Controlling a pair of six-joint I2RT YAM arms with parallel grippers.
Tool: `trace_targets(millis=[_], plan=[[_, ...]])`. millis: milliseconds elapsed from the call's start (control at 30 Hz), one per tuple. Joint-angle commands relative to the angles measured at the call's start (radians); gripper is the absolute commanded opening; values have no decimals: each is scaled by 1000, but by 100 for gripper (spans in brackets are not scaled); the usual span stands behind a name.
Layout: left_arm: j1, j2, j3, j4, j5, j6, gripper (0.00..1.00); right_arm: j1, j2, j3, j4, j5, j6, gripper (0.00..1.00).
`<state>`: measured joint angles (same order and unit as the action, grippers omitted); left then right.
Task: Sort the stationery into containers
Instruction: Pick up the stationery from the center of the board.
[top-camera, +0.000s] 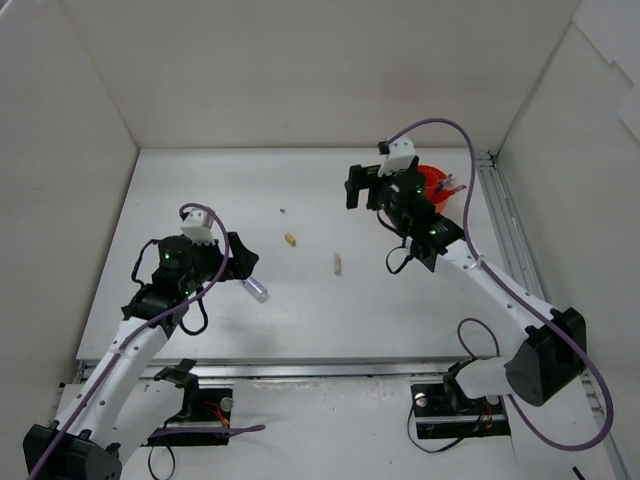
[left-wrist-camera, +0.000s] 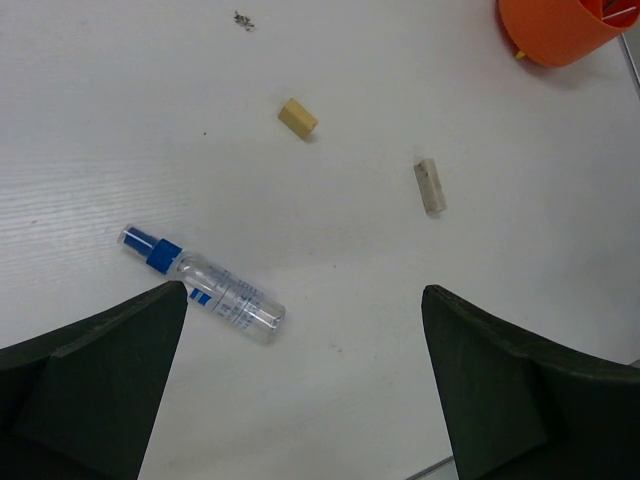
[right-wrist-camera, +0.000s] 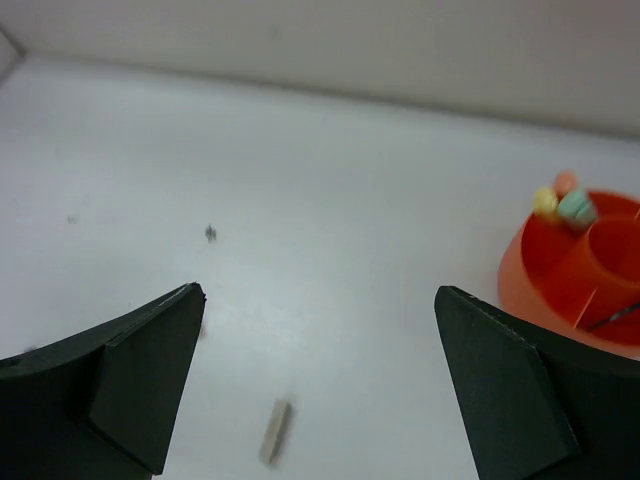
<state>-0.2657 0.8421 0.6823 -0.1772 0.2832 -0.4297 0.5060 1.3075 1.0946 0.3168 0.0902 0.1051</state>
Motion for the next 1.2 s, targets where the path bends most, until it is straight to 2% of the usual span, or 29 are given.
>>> trace_targets(millis=[0,133,233,367,600,667,833,900,933,1167], plan=[[-3,-29,20,-12,-66,-47,100,77,114,63,-373,214,88,98],[-3,-73,-15,-22,-65,-66,100,132,263,94,-380,135,148,98],[-3,-83,6,-80,-136,-67,100,153,350,129,-386,138,169,98],[-3,-74,33,-126,-205,-75,100,161,433,162,-407,160,225,98],[-3,-78,56,-142,-202,-81,100,183,561,198,-413,94,258,98],[-3,-92,49,-151,-216,-80,100,186,575,200,-415,95,268,95],[-3,-117,29,-137,-219,-84,100,184,613,186,-415,82,292,68],[-3,-113,36,-140,-214,-87,100,186,618,188,-413,80,291,62],[-3,-117,36,-140,-213,-86,100,186,621,191,-413,85,289,53],[-3,-115,28,-137,-211,-89,100,186,630,199,-413,80,265,18]])
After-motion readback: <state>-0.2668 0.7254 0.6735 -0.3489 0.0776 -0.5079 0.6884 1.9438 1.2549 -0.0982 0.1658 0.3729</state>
